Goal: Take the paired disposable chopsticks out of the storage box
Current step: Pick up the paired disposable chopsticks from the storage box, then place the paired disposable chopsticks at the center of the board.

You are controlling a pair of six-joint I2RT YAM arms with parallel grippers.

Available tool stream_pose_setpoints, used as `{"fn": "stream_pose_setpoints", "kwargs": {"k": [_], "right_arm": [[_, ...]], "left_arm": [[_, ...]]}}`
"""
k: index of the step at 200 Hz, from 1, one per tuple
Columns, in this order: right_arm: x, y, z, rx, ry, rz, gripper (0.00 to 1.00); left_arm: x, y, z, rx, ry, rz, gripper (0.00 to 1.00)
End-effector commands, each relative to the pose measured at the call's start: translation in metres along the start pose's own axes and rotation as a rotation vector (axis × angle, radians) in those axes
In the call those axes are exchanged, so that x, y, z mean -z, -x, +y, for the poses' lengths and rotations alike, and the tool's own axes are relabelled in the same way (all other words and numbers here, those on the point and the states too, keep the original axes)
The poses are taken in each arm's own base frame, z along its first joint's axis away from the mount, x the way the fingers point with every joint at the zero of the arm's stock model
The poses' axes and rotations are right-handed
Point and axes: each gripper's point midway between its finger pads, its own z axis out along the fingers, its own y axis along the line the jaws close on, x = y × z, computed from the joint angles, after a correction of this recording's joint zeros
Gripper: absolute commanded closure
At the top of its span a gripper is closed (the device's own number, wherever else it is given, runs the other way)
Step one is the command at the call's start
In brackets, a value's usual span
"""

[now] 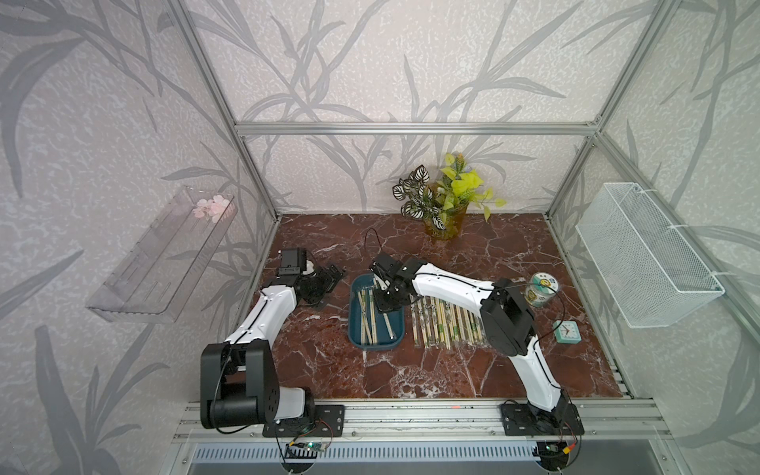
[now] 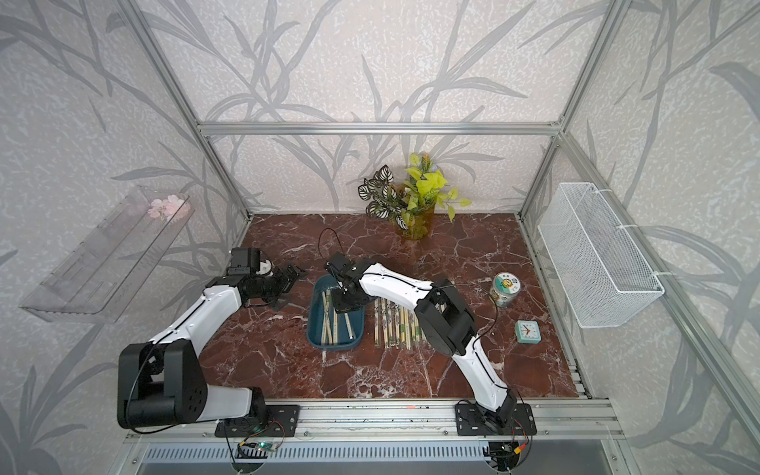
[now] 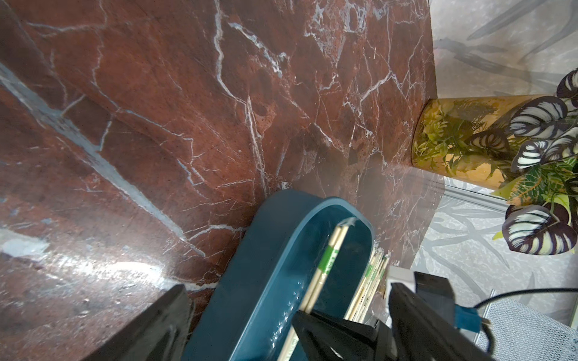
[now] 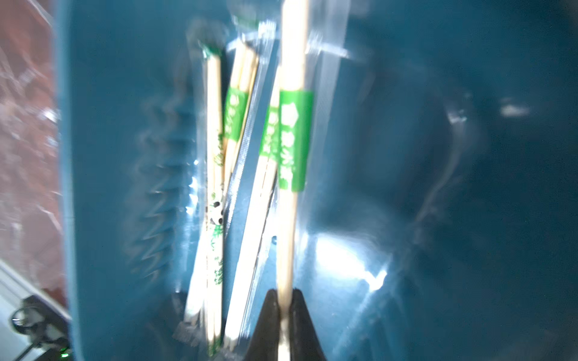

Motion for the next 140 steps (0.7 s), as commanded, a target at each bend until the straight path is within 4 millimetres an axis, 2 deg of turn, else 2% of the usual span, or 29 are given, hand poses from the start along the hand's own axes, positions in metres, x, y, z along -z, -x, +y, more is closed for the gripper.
{"fn": "stream_pose_setpoints", "kwargs": {"k": [1, 47, 72, 102, 133, 140], "right_arm": [[0.022, 0.014, 0.007, -0.034, 0.075, -0.063, 1.0], [0.064, 0.032, -0.008, -0.073, 0.122, -0.147, 1.0], [0.088, 0.035, -0.035, -0.1, 0.113, -0.186, 1.0], [0.108, 0.028, -0.087, -0.145, 0.054, -0.21, 1.0], [0.126, 0.015, -0.156, -0.213, -0.05, -0.232, 1.0], [0.124, 0.01, -0.172, -0.231, -0.077, -0.216, 1.0]], "left_arm": [[0.007, 0.002, -0.011, -0.033, -0.04, -0.012, 0.0], [0.01, -0.002, -0.021, -0.037, -0.077, 0.0, 0.0], [0.01, -0.01, -0.029, -0.051, -0.086, 0.016, 0.0], [0.004, -0.029, -0.043, -0.092, -0.085, 0.046, 0.0], [-0.008, -0.057, -0.059, -0.155, -0.075, 0.095, 0.0], [-0.011, -0.062, -0.062, -0.164, -0.076, 0.104, 0.0]]}}
